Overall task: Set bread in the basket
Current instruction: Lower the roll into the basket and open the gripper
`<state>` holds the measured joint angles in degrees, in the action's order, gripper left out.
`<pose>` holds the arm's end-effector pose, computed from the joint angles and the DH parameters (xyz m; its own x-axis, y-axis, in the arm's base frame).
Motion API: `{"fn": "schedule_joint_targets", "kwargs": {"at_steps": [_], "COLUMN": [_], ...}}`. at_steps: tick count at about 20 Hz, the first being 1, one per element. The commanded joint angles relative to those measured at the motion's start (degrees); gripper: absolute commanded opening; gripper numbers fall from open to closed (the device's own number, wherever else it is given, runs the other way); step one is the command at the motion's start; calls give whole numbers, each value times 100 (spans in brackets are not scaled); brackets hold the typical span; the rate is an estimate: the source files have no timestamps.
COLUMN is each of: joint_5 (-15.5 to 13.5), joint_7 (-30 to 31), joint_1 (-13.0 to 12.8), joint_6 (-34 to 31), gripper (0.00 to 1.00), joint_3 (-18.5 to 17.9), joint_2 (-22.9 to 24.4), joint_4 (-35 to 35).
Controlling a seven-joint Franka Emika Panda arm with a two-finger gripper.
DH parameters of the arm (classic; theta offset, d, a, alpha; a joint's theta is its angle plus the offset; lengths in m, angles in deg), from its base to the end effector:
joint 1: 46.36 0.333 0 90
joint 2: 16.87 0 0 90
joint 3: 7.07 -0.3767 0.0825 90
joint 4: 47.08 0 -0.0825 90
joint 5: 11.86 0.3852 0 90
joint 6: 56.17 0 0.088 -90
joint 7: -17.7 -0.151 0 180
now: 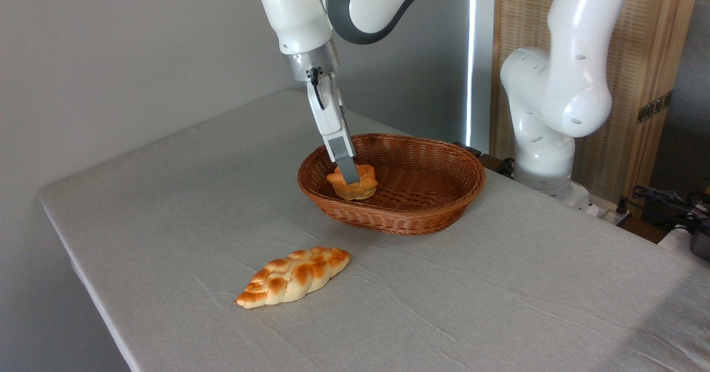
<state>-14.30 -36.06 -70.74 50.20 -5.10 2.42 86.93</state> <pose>0.3586 -0.1841 0.4674 0.1846 -0.9807 -0.0640 -0.9723 -0.1917 0.1335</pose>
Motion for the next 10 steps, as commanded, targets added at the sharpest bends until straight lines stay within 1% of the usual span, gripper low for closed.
{"fn": "schedule_joint_targets", "kwargs": {"at_steps": [1, 2, 3, 4, 5, 6, 7, 8, 9, 10], "joint_5": [15, 15, 15, 15, 15, 7, 7, 7, 7, 7], "joint_7": [15, 6, 6, -3, -3, -11, -3, 6, 15, 24], "joint_1": [12, 47, 47, 56, 47, 56, 56, 56, 56, 56], "joint_6": [-107, -308, -545, -652, -844, -924, -1047, -1109, -1223, -1285], "gripper": [100, 100, 100, 100, 100, 100, 100, 100, 100, 100], "joint_3": [-135, -248, -441, -547, -792, -916, -1135, -1232, -1425, -1540], "joint_2": [31, 48, 40, 31, -4, -22, -83, -127, -223, -276], "joint_4": [-436, -611, -917, -1077, -1409, -1578, -1875, -2026, -2332, -2492]}}
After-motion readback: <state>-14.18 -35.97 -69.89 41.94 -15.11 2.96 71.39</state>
